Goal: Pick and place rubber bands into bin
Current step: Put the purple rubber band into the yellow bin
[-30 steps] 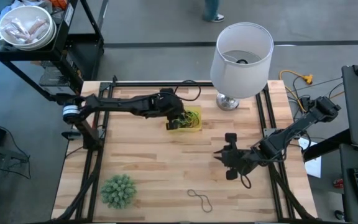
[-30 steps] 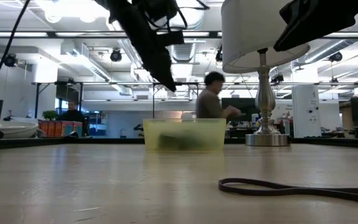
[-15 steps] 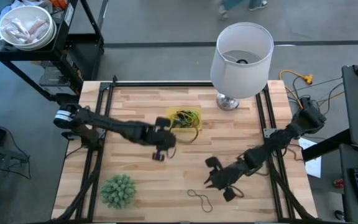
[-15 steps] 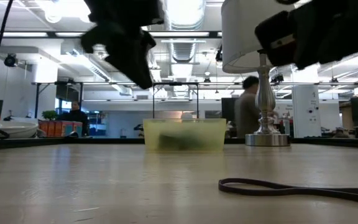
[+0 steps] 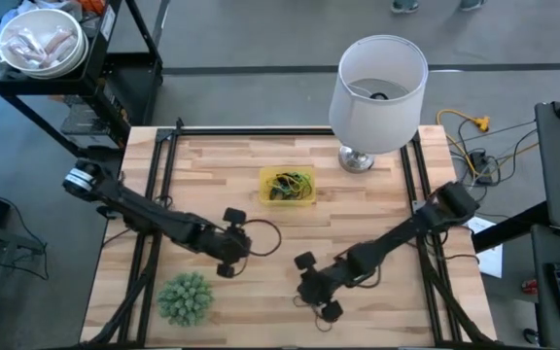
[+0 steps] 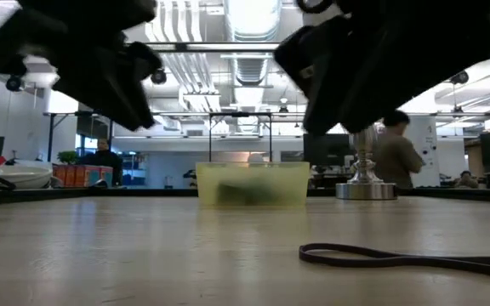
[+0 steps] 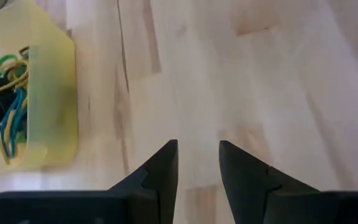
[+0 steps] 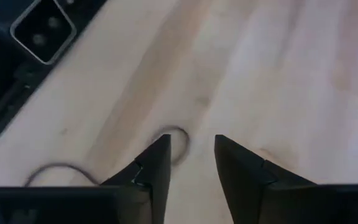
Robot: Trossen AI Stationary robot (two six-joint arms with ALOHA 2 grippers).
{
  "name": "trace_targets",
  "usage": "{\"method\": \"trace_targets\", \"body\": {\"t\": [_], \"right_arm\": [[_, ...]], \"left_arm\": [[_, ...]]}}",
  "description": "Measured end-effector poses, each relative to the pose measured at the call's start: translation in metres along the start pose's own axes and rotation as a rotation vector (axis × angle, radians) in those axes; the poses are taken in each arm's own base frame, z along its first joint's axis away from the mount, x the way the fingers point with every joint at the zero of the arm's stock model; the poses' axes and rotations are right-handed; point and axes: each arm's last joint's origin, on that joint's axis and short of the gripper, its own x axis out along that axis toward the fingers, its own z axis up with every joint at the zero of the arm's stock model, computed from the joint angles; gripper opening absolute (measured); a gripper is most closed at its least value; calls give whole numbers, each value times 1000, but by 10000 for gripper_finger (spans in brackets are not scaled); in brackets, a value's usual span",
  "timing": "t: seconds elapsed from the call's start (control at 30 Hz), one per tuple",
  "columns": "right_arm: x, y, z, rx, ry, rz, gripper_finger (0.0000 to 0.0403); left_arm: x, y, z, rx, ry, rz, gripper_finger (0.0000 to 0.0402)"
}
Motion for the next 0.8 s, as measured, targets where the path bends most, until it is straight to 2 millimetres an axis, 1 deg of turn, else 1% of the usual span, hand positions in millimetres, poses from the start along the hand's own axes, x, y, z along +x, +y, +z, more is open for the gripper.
{"method": "trace_targets", "body": {"t": [0.1, 0.17, 0.23, 0.4, 0.57, 0.8], "right_arm": [[17, -3, 5, -11, 40, 70, 131], [28, -5, 5, -21, 95, 80, 137], [36, -8, 5, -19, 178, 76, 141], [51, -17, 10, 6, 293, 62, 137], [60, -20, 14, 9, 291, 64, 126], [61, -21, 12, 42, 296, 64, 109]], "left_arm": [[-14, -2, -7, -62, -31, -15, 101], [-20, -5, -11, -86, -68, -29, 101], [-26, -7, -15, -84, -106, -28, 101], [-31, -12, -18, -70, -138, -23, 101], [-31, -13, -18, -48, -145, -17, 101], [-30, -13, -18, -46, -148, -18, 101]]}}
